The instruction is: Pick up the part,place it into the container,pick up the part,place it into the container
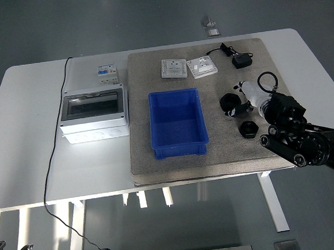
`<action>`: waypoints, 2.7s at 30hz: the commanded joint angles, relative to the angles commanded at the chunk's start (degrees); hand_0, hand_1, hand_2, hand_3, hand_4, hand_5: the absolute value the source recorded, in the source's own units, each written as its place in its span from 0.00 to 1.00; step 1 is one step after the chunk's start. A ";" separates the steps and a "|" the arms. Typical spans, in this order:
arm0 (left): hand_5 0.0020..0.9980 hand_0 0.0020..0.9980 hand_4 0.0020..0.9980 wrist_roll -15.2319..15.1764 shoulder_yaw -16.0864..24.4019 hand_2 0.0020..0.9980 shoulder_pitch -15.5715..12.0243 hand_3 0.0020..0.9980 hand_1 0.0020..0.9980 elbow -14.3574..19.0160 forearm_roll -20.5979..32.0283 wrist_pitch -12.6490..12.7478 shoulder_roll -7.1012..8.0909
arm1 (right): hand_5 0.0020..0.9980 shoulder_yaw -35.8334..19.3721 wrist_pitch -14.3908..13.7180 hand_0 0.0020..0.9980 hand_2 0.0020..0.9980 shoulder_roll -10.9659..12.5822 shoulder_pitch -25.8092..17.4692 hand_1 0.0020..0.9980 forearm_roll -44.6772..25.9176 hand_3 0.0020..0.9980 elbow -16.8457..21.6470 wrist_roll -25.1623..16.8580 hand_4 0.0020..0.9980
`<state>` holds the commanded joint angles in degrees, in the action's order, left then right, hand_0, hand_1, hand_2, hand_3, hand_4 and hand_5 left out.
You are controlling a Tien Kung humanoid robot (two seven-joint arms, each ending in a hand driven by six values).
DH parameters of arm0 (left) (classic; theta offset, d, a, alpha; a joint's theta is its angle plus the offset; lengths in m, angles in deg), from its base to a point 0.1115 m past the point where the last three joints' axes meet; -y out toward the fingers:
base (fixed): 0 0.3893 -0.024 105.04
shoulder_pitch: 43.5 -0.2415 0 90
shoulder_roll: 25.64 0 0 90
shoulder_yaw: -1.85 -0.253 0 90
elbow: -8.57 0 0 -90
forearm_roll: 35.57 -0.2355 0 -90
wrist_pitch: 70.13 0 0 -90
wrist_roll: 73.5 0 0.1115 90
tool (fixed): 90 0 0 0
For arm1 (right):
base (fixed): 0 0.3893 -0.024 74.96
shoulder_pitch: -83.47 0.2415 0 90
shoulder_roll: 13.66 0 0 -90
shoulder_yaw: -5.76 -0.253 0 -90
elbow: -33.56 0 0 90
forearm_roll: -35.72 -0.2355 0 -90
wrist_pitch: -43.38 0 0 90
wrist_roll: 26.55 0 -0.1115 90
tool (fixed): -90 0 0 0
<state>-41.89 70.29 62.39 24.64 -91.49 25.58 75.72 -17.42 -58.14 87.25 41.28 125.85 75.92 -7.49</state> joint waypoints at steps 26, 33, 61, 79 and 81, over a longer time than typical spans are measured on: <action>0.90 0.70 0.88 0.09 0.14 0.74 0.03 0.83 0.71 0.04 -0.55 -0.09 -0.07 | 0.00 3.73 -12.88 0.30 0.39 0.24 -0.71 0.30 -1.77 0.57 -0.22 -6.60 0.35; 0.90 0.70 0.88 -0.01 -0.16 0.74 -0.14 0.82 0.71 0.05 0.02 0.06 0.00 | 0.00 -2.70 -17.82 0.29 0.39 3.52 -1.64 0.30 -2.12 0.56 7.51 -10.85 0.35; 0.89 0.70 0.88 0.14 -0.03 0.74 -0.02 0.82 0.71 0.09 -0.36 -0.01 -0.02 | 0.26 3.04 5.30 0.48 0.70 3.35 1.42 0.59 11.12 0.65 26.81 -6.10 0.58; 0.89 0.70 0.88 -0.06 -0.61 0.74 -0.04 0.82 0.71 -0.08 0.18 -0.31 0.06 | 0.38 0.67 2.55 0.89 0.79 4.68 -0.77 0.83 6.58 0.72 26.92 -6.08 0.59; 0.89 0.70 0.88 0.02 -0.53 0.74 -0.06 0.82 0.71 -0.08 0.03 -0.37 0.05 | 0.38 0.48 2.88 0.89 0.79 4.75 -0.90 0.83 6.67 0.72 27.11 -6.02 0.59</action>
<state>-41.87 69.76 62.33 24.56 -91.46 25.22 75.77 -16.94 -55.26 91.99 40.38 132.52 103.03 -13.51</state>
